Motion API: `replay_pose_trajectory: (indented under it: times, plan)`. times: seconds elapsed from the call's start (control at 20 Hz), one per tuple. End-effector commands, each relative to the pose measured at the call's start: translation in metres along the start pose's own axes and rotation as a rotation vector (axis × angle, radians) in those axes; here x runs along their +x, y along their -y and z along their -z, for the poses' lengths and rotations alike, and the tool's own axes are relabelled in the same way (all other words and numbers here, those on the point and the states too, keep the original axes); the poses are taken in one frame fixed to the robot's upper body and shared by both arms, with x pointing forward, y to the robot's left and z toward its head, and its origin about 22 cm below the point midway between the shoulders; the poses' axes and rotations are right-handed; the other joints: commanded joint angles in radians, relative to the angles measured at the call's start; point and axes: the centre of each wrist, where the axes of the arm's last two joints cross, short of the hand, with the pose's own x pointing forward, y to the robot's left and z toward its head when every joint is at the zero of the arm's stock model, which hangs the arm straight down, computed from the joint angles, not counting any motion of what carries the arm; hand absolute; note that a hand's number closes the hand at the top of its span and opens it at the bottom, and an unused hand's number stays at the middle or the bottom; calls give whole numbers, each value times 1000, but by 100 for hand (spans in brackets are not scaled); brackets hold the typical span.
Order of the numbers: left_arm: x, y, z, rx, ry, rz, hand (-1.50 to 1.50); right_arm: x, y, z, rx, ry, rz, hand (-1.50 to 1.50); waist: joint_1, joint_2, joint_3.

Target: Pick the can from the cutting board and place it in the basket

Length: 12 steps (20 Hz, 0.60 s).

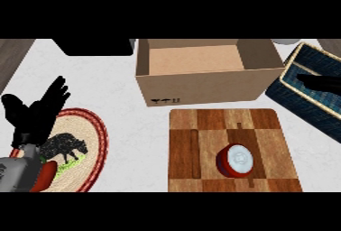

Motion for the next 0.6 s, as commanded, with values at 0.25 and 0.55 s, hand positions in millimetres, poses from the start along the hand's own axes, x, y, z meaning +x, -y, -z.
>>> replay_pose_trajectory:
  times: [0.25,0.55]
  plan:
    - [-2,6,10,7,9,-4,0,-25,-81,22,-49,27,33,-150,8,4,1]
    - [10,8,7,-6,15,4,0,-49,-113,61,-117,68,142,-150,13,3,1]
